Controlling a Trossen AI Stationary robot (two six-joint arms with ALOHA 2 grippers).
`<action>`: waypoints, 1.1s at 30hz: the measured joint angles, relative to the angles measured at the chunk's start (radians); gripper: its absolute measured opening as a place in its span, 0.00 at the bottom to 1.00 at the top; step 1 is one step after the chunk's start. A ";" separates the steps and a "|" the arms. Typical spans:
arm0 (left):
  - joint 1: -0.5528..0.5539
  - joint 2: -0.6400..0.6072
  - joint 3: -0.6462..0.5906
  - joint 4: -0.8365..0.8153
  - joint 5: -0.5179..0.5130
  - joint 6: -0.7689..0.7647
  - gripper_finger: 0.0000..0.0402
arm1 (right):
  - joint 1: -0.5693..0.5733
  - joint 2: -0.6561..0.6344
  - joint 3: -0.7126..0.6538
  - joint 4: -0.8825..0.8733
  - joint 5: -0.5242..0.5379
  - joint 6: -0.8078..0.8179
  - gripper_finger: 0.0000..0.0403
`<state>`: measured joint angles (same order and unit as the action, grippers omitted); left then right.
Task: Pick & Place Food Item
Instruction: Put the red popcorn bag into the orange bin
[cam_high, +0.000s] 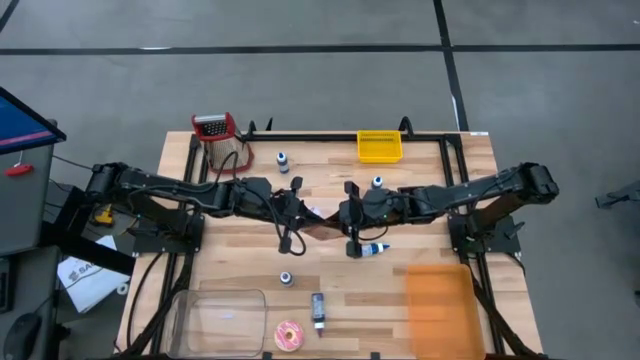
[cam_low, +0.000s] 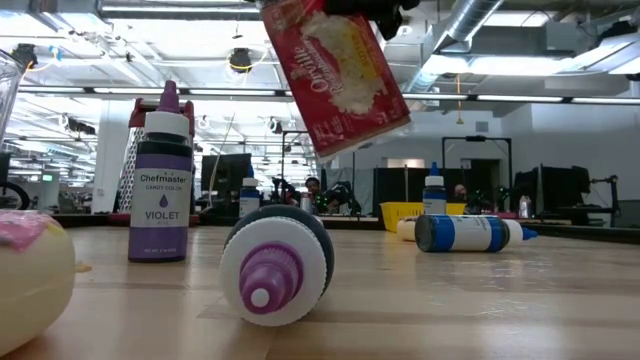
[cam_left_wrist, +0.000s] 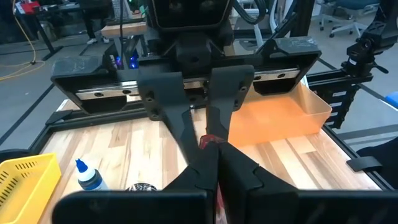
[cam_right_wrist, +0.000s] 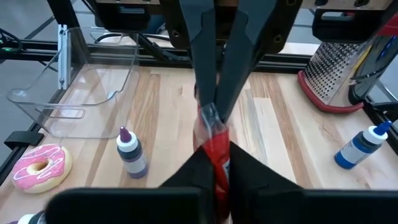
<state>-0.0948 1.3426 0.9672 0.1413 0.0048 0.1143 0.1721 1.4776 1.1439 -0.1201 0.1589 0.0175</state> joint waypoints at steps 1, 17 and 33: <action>0.000 0.000 0.000 0.000 0.001 0.000 0.00 | 0.003 0.000 0.000 0.000 0.000 -0.002 0.02; -0.019 -0.030 0.002 0.021 0.000 0.035 0.34 | 0.004 0.000 0.000 -0.011 0.000 -0.002 0.00; -0.017 -0.204 0.002 -0.347 -0.374 -0.071 0.79 | 0.094 -0.084 -0.002 -0.275 0.119 0.142 0.00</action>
<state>-0.1120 1.1383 0.9688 -0.2054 -0.3687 0.0432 0.2660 1.3937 1.1423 -0.3949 0.2782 0.1590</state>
